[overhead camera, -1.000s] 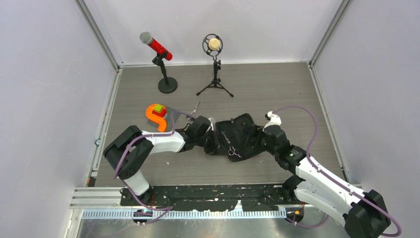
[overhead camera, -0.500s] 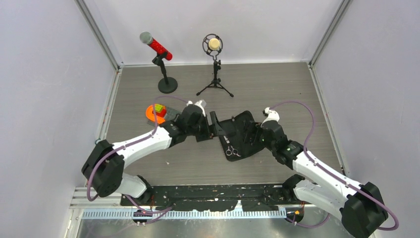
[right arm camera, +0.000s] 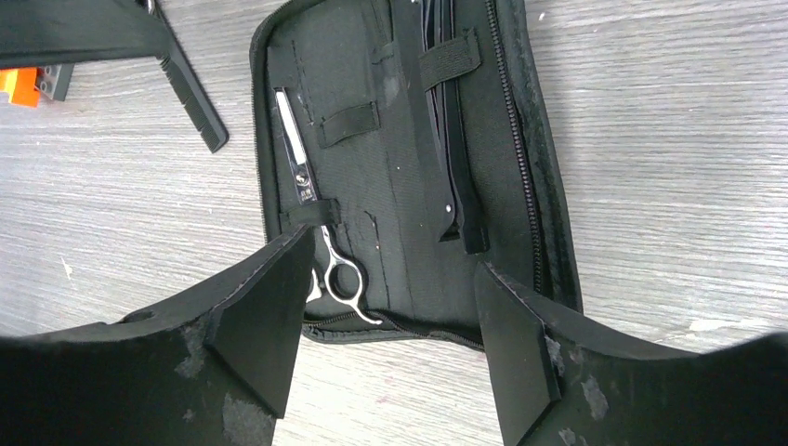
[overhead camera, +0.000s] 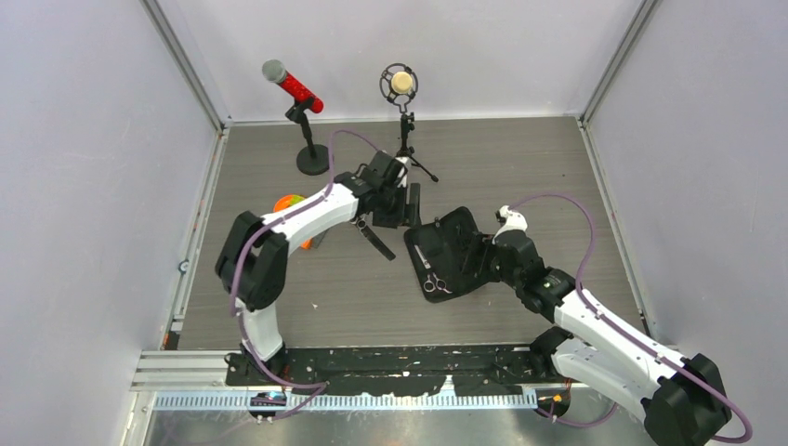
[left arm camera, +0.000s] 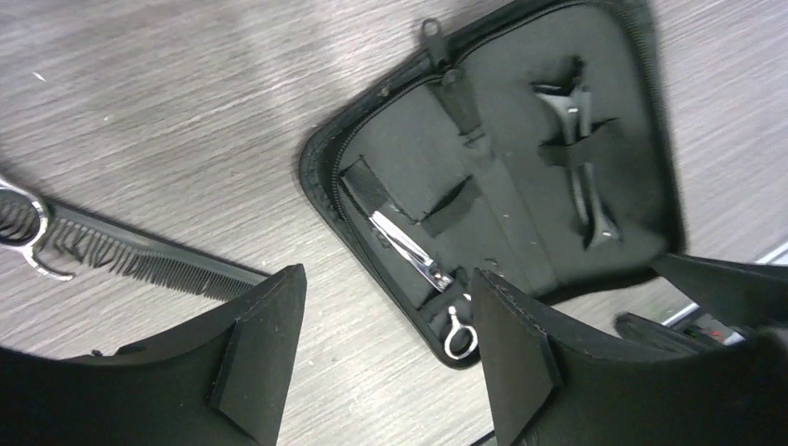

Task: Sort the hair-cutting tools
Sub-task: Place the scissors in the hairdressing tool bag.

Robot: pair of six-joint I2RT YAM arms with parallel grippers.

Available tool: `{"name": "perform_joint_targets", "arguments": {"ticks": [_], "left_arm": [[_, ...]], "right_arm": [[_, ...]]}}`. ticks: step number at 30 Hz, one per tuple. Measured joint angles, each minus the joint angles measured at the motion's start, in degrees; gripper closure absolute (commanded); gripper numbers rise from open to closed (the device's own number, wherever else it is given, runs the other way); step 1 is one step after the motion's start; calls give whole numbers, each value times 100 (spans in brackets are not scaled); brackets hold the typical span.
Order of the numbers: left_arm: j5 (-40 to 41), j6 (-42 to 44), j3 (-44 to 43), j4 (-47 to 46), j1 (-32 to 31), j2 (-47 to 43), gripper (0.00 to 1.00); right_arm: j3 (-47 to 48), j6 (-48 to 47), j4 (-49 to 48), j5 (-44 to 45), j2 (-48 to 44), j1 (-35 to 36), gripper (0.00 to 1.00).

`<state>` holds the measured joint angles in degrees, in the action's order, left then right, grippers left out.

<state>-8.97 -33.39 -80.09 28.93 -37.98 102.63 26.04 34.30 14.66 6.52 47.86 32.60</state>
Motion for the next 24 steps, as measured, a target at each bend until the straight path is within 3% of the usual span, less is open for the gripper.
{"name": "perform_joint_targets", "arguments": {"ticks": [11, 18, 24], "left_arm": [[-264, 254, -575, 444, 0, 1178, 45], [-282, 199, -785, 413, 0, 1438, 81], [-334, -11, -225, 44, 0, 1425, 95]], "right_arm": [[-20, -205, 15, -291, -127, 0, 42], [-11, -612, -269, -1056, 358, 2, 48], [457, -1036, -83, -1322, 1294, 164, 54]]}}
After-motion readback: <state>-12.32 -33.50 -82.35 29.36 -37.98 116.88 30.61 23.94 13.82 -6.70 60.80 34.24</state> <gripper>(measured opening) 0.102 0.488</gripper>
